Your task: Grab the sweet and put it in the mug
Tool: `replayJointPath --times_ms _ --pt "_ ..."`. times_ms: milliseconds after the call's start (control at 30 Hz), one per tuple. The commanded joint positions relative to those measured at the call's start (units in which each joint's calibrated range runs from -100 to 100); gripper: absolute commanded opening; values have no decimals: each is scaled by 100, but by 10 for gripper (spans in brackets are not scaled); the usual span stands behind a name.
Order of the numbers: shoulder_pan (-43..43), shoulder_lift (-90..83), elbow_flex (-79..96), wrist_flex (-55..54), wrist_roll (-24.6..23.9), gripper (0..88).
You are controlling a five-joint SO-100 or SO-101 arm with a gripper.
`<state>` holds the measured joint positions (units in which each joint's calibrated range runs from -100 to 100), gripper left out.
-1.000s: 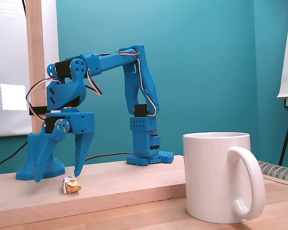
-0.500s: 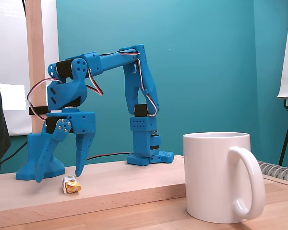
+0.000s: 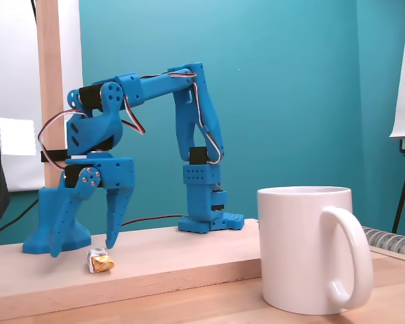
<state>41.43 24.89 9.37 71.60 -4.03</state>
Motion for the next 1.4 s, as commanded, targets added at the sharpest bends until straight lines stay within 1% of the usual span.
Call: replayJointPath --times_ms 0,167,267,600,933,967,1033,1200,1233,1367 --pt "-207 -62 18 -55 -29 321" --pt "-694 16 214 -64 -44 321" --pt "-774 41 303 -64 -44 321" --pt "-222 24 285 -55 10 321" --pt "-62 119 27 -55 -20 319" --pt "-62 128 36 -55 -24 312" --pt "-62 136 62 -55 -15 271" --pt "-91 136 27 -55 15 58" --pt "-113 136 27 -55 15 44" --pt "-113 136 27 -55 -5 85"
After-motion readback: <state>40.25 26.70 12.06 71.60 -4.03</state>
